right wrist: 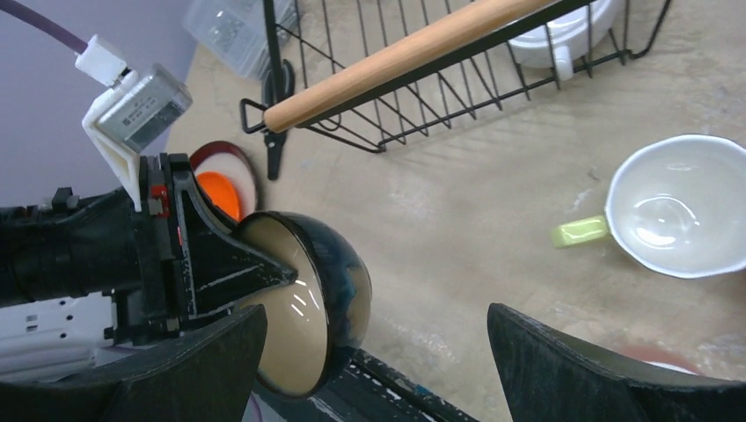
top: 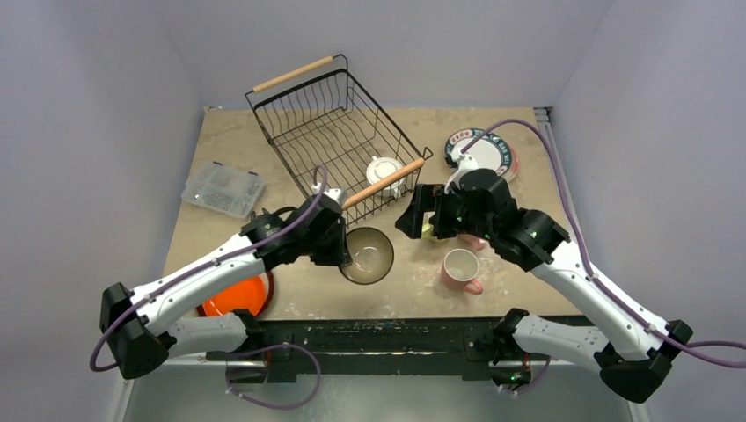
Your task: Load the mixed dishes into the dish rack
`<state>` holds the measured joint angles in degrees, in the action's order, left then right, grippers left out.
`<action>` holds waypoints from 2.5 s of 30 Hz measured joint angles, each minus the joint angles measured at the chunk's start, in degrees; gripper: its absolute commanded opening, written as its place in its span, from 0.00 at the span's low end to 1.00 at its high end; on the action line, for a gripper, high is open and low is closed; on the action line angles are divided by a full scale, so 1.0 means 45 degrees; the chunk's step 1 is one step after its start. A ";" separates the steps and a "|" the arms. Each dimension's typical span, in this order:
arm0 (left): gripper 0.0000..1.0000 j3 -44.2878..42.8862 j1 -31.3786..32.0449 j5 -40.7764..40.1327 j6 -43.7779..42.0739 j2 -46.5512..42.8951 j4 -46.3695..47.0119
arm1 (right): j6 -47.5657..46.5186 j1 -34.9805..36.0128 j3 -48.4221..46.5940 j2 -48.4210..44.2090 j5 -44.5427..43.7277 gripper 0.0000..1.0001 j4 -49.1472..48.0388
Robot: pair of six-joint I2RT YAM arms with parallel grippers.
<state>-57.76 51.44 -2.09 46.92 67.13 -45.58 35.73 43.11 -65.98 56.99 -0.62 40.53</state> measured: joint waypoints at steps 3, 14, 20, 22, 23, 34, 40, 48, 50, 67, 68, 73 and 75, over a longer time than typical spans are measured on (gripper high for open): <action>0.00 0.0097 -0.0476 0.0325 0.0126 -0.0777 0.0019 | 0.0019 0.0000 -0.0073 0.0291 0.0840 0.98 -0.0316; 0.00 0.0107 -0.1953 0.1807 0.1161 -0.2205 0.0845 | 0.1506 0.0000 -0.0248 0.0753 0.3978 0.98 -0.2783; 0.00 0.0005 -0.3725 0.2953 0.1787 -0.2278 0.1681 | 0.2385 0.0000 -0.0423 0.1219 0.4303 0.98 -0.3575; 0.00 -0.0053 -0.4216 0.3400 0.1885 -0.2244 0.1923 | 0.2433 0.0000 -0.0559 0.1608 0.4284 0.98 -0.3628; 0.00 -0.0155 -0.4449 0.3657 0.1928 -0.2166 0.1987 | 0.2467 0.0000 -0.0588 0.1812 0.4279 0.98 -0.3706; 0.00 -0.1035 -0.5241 0.6071 0.3002 -0.1069 0.3327 | 0.3060 0.0000 -0.1472 0.3065 0.4075 0.88 -0.4279; 0.00 -0.1171 -0.5260 0.6212 0.3201 -0.1438 0.3361 | 0.3288 0.0000 -0.1923 0.3016 0.4017 0.84 -0.4736; 0.00 -0.1472 -0.5338 0.6392 0.3152 -0.1394 0.3245 | 0.3259 -0.0019 -0.2098 0.3041 0.4022 0.83 -0.4843; 0.00 -0.1622 -0.5348 0.6382 0.3113 -0.1200 0.3249 | 0.3288 -0.0073 -0.2098 0.3113 0.4027 0.80 -0.4920; 0.58 -0.4099 -0.5683 0.4279 0.1404 -0.0476 0.0957 | 0.4435 -0.0165 -0.3123 0.4940 0.4070 0.00 -0.5955; 0.63 -0.4289 -0.5702 0.4056 0.1243 -0.0442 0.0665 | 0.4595 -0.0160 -0.3215 0.5119 0.4090 0.00 -0.5960; 0.71 -0.5615 -0.6018 0.2841 0.0199 -0.0019 -0.0913 | 0.5280 -0.0131 -0.4080 0.6261 0.3847 0.00 -0.5901; 0.75 -0.6130 -0.6169 0.2244 -0.0204 0.0107 -0.1486 | 0.5294 -0.0228 -0.4541 0.6674 0.3638 0.00 -0.5576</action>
<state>-85.34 23.68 8.01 46.00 67.61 -52.27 59.55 42.09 -86.41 87.02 15.75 15.44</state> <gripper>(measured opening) 0.705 0.695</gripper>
